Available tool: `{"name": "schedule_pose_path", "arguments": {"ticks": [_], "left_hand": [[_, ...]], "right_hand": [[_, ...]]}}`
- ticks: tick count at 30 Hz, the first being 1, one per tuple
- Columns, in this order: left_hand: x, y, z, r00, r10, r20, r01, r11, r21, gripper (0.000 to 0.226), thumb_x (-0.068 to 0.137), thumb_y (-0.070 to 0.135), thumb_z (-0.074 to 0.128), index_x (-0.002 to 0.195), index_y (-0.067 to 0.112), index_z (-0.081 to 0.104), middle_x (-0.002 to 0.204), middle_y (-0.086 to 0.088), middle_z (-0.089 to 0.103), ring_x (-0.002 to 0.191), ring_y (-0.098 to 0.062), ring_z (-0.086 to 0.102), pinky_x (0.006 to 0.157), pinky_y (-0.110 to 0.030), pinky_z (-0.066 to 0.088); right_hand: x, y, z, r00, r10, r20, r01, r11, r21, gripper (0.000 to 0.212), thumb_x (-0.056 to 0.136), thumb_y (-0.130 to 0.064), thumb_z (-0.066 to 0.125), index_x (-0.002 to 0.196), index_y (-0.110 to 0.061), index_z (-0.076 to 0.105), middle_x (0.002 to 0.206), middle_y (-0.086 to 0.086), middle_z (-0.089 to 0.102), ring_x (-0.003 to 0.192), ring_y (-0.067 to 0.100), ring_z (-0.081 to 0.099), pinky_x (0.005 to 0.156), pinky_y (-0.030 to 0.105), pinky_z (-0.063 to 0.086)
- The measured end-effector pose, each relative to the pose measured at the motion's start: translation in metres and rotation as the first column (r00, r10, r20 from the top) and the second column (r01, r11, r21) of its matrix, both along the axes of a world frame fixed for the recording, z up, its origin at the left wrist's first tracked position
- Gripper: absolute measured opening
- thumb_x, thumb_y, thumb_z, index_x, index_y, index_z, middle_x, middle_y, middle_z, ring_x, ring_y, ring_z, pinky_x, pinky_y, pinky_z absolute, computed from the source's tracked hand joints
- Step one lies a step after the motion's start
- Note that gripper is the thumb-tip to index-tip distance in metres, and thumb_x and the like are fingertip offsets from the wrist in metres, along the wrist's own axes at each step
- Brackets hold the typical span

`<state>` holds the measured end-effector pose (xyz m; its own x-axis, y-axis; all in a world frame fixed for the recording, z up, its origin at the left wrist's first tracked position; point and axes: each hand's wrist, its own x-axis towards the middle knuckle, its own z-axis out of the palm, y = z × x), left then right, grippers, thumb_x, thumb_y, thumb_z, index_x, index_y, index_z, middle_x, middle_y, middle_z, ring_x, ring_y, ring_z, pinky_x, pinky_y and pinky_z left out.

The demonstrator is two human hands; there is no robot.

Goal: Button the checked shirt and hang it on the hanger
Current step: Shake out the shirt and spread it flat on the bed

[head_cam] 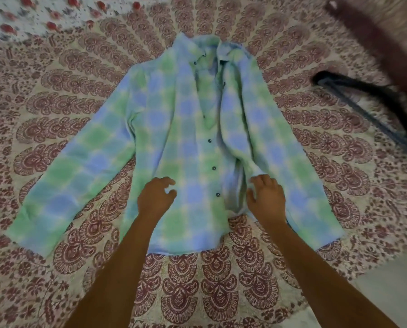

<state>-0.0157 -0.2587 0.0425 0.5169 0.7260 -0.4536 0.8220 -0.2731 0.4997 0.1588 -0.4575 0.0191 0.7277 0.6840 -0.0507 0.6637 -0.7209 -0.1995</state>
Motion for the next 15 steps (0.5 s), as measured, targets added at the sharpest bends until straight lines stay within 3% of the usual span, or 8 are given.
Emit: {"name": "schedule_pose_path", "arguments": {"ticks": [2, 5, 8, 10, 12, 15], "left_hand": [[0.028, -0.014, -0.003, 0.998, 0.04, 0.049, -0.037, 0.997, -0.061, 0.02, 0.08, 0.017, 0.066, 0.1, 0.019, 0.067, 0.104, -0.005, 0.066, 0.097, -0.024, 0.062, 0.085, -0.03, 0.045], [0.063, -0.038, -0.012, 0.994, 0.047, 0.098, -0.032, 0.988, -0.152, 0.016, 0.081, 0.016, 0.066, 0.097, 0.016, 0.068, 0.101, -0.007, 0.069, 0.094, -0.023, 0.064, 0.084, -0.025, 0.045], [0.099, -0.065, -0.022, 0.988, 0.091, 0.126, -0.05, 0.954, -0.296, 0.014, 0.085, 0.018, 0.062, 0.098, 0.015, 0.067, 0.103, -0.011, 0.069, 0.088, -0.021, 0.063, 0.077, -0.017, 0.045], [0.121, -0.08, -0.031, 0.981, 0.166, 0.097, -0.111, 0.903, -0.415, 0.028, 0.087, 0.03, 0.06, 0.111, 0.016, 0.062, 0.114, -0.011, 0.064, 0.099, -0.024, 0.062, 0.09, -0.026, 0.048], [0.144, -0.095, -0.041, 0.966, 0.26, 0.021, -0.212, 0.83, -0.516, 0.05, 0.085, 0.044, 0.056, 0.126, 0.016, 0.052, 0.125, -0.011, 0.057, 0.113, -0.028, 0.057, 0.102, -0.042, 0.044], [0.17, -0.105, -0.053, 0.916, 0.4, -0.01, -0.334, 0.751, -0.57, 0.058, 0.081, 0.047, 0.056, 0.126, 0.01, 0.049, 0.116, -0.02, 0.059, 0.108, -0.033, 0.058, 0.098, -0.047, 0.047]], "right_hand": [[0.018, -0.009, -0.005, 0.989, -0.148, -0.021, 0.148, 0.989, 0.003, 0.029, 0.068, -0.011, 0.066, 0.097, -0.006, 0.061, 0.093, 0.019, 0.062, 0.077, 0.038, 0.06, 0.064, 0.04, 0.048], [0.043, -0.028, -0.019, 0.944, -0.316, -0.099, 0.308, 0.948, -0.084, 0.045, 0.068, -0.013, 0.068, 0.11, -0.005, 0.056, 0.111, 0.023, 0.056, 0.096, 0.042, 0.055, 0.077, 0.047, 0.044], [0.065, -0.048, -0.032, 0.882, -0.432, -0.187, 0.391, 0.893, -0.223, 0.068, 0.074, -0.043, 0.068, 0.126, -0.008, 0.042, 0.134, 0.023, 0.04, 0.119, 0.041, 0.041, 0.095, 0.051, 0.033], [0.076, -0.061, -0.037, 0.829, -0.512, -0.226, 0.447, 0.848, -0.284, 0.084, 0.075, -0.063, 0.057, 0.136, -0.011, 0.031, 0.143, 0.022, 0.03, 0.13, 0.039, 0.031, 0.102, 0.054, 0.026], [0.088, -0.076, -0.041, 0.779, -0.571, -0.258, 0.487, 0.811, -0.325, 0.093, 0.075, -0.07, 0.049, 0.142, -0.01, 0.022, 0.148, 0.023, 0.022, 0.135, 0.039, 0.025, 0.105, 0.057, 0.021], [0.101, -0.093, -0.044, 0.781, -0.584, -0.222, 0.49, 0.792, -0.364, 0.095, 0.077, -0.068, 0.048, 0.141, -0.004, 0.021, 0.143, 0.025, 0.03, 0.128, 0.04, 0.033, 0.1, 0.052, 0.029]]}}
